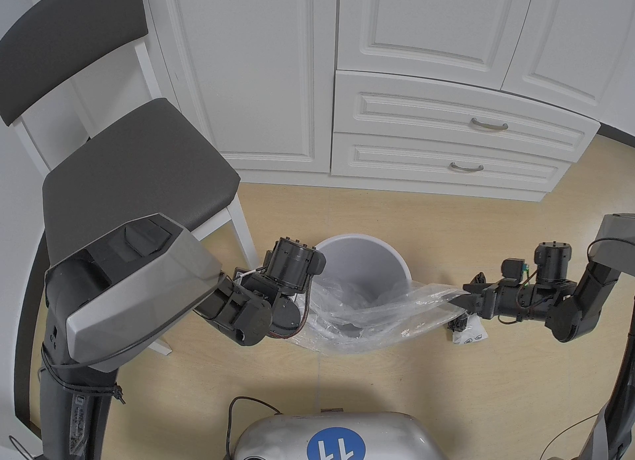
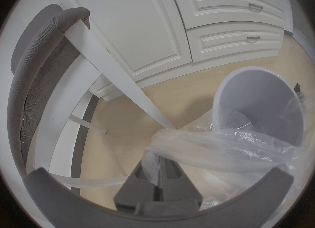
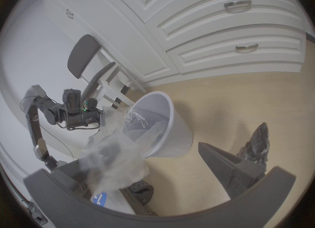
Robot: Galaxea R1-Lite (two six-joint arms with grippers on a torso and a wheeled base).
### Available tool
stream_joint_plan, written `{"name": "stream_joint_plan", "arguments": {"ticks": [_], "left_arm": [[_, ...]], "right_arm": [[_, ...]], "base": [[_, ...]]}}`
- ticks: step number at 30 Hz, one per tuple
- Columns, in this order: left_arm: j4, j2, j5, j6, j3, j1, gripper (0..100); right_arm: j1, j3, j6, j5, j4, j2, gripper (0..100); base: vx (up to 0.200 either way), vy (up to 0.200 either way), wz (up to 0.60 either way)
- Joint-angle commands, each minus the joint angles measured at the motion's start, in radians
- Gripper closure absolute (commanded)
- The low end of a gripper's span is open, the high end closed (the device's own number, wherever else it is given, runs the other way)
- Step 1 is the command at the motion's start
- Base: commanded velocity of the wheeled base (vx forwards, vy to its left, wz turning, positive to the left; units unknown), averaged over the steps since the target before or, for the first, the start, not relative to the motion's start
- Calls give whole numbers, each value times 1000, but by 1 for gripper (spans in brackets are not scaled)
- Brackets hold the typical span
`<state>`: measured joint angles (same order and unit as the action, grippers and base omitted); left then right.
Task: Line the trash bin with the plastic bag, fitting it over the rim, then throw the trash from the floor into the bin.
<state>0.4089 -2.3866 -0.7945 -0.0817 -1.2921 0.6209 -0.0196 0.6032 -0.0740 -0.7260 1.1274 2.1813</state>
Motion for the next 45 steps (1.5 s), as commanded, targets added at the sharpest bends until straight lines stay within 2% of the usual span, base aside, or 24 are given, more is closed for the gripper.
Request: {"name": "stream_joint_plan", "arguments": {"ticks": [1,7,11,14,17,19,20,22,29,30,34,36,38,39,40,41,42,44,45], "left_arm": [[1,18,3,-10,10,0,100],[1,9,4,-13,16,-7,100],[1,12,4,-32,33,-12,100],[2,14,6,-35,39,-12,100],[2,18,6,-41,40,-12,100],[2,18,8,-49,40,-12,100],[2,21,8,-53,40,-10,100],[2,26,9,-55,45,-12,100],[2,50,15,-56,54,-16,100],[4,58,20,-66,65,-15,100],[24,60,29,-95,86,-12,100],[24,63,29,-95,86,-12,100],[22,78,37,-93,88,-7,100],[22,78,37,-93,88,-7,100],[19,83,49,-93,89,0,100],[19,83,50,-93,89,0,100],[16,79,55,-93,88,7,100],[16,75,55,-92,88,13,100],[14,75,55,-92,88,14,100]], "right_arm": [[81,-26,11,-59,0,-58,0],[115,-26,77,-139,0,9,0],[116,-16,79,-148,12,46,0],[104,-36,68,-150,86,20,0],[43,-94,57,-121,144,-71,0],[1,-111,57,-78,144,-120,0],[-31,-123,59,-7,144,-163,0],[-65,-122,65,65,146,-210,0],[-163,-28,68,79,100,-271,0],[-209,24,103,79,14,-278,0],[-295,176,198,91,-288,-279,0],[-313,204,209,97,-336,-278,0],[-369,274,235,160,-442,-261,0],[-369,274,235,160,-442,-261,0],[-404,310,273,218,-500,-241,0],[-407,311,277,223,-505,-241,0],[-438,346,326,301,-568,-225,0],[-473,383,373,410,-638,-215,0],[-482,392,384,433,-655,-215,0]], "base": [[0,0,0],[0,0,0],[0,0,0],[0,0,0],[0,0,0],[0,0,0],[0,0,0],[0,0,0],[0,0,0],[0,0,0],[0,0,0],[0,0,0],[0,0,0],[0,0,0],[0,0,0],[0,0,0],[0,0,0],[0,0,0],[0,0,0]]}}
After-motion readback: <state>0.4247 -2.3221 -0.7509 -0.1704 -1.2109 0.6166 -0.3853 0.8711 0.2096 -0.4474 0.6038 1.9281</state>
